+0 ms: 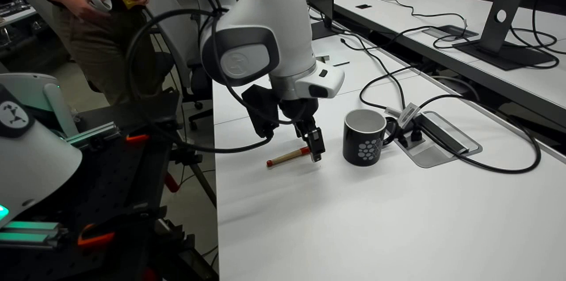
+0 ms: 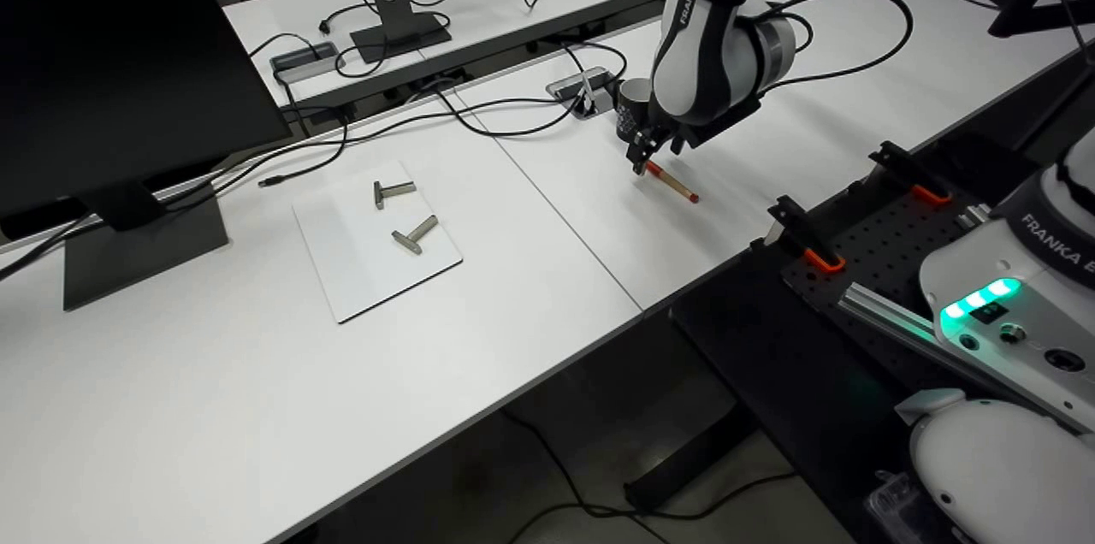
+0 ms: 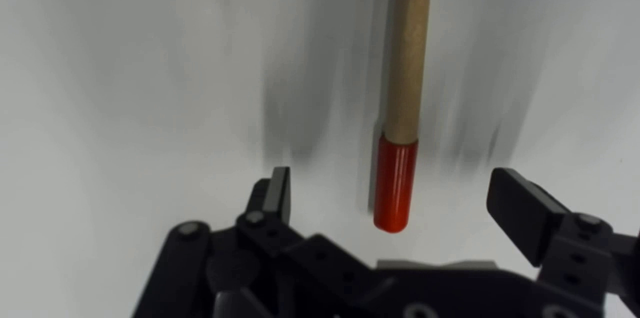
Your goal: Pick the marker and put it in the cup
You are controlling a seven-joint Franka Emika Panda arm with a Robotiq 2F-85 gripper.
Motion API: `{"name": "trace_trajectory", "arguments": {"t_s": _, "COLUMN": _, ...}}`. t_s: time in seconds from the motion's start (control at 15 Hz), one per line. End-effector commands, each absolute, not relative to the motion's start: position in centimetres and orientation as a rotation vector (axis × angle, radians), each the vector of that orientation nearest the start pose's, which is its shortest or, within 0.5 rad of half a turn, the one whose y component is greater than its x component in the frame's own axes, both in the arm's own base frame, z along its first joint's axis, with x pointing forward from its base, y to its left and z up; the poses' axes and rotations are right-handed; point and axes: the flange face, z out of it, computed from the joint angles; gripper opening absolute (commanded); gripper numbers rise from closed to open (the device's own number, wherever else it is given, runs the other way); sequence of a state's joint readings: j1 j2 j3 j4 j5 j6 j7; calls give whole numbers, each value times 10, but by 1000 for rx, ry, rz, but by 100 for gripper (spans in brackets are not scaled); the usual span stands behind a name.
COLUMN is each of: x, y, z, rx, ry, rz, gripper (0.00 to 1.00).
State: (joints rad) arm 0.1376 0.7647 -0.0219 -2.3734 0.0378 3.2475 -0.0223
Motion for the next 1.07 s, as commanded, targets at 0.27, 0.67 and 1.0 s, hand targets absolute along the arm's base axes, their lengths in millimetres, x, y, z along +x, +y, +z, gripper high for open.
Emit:
{"name": "trace_trajectory", "arguments": {"t_s": 0.27, "x": 461, "y": 42, "z": 3, "rx": -3142, "ry": -163, "rz": -102, "gripper": 90}}
{"name": "trace_trajectory", "arguments": {"t_s": 0.67, "x": 465, "y": 42, "z": 4, "rx": -3145, "ry": -158, "rz": -113, "gripper": 45}}
{"name": "trace_trajectory", "arguments": {"t_s": 1.0, "x": 465, "y": 41, "z": 5, "rx": -3146, "ry": -158, "rz": -117, "gripper": 12}}
